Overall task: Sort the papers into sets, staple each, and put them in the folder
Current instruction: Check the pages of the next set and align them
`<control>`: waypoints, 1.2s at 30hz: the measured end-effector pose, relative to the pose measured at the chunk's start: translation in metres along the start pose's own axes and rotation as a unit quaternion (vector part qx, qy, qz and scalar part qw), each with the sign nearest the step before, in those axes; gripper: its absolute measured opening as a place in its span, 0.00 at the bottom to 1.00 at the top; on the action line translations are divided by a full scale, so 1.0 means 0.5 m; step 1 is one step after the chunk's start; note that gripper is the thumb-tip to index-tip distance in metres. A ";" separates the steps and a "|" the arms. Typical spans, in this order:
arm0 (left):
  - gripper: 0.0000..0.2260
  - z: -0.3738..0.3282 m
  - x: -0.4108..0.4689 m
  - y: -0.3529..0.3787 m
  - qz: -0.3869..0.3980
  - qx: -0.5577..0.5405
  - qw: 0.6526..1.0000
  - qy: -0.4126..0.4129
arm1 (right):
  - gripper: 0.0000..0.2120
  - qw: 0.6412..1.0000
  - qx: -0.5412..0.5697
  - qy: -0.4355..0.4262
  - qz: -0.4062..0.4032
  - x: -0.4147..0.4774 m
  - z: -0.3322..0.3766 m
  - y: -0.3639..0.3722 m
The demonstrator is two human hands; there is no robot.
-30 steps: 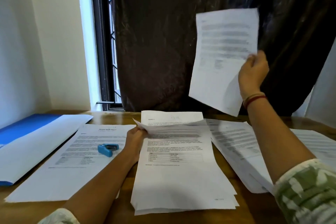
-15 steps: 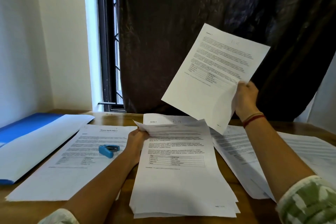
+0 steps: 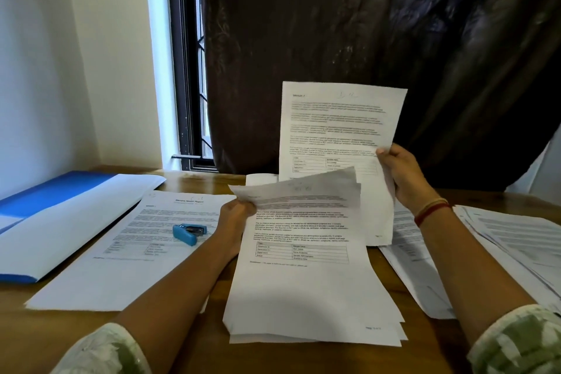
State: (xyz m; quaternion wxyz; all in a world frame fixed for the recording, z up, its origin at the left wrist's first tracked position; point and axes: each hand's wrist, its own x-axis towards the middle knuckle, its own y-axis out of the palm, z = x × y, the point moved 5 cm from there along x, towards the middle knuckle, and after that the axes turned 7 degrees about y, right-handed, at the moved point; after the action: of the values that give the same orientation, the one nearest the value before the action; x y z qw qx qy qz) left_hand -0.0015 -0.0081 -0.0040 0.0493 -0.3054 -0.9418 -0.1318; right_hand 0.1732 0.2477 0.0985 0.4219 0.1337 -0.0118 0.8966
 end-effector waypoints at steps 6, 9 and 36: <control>0.10 -0.005 -0.005 0.000 -0.008 0.011 1.000 0.001 | 0.12 0.997 -0.025 0.039 0.064 -0.007 -0.039 0.001; 0.09 -0.004 -0.005 -0.002 -0.008 0.013 1.000 0.000 | 0.08 0.995 -0.044 0.058 0.066 -0.012 -0.054 0.006; 0.09 0.012 0.006 -0.010 -0.036 -0.012 0.998 -0.041 | 0.31 0.925 -0.094 0.212 0.300 -0.054 -0.148 0.047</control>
State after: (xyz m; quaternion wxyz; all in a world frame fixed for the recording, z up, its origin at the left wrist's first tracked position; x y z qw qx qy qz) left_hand -0.0070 -0.0085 -0.0100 0.0018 -0.2770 -0.9517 -0.1322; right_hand 0.1549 0.2222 0.0223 0.1363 -0.1092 -0.0461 0.9836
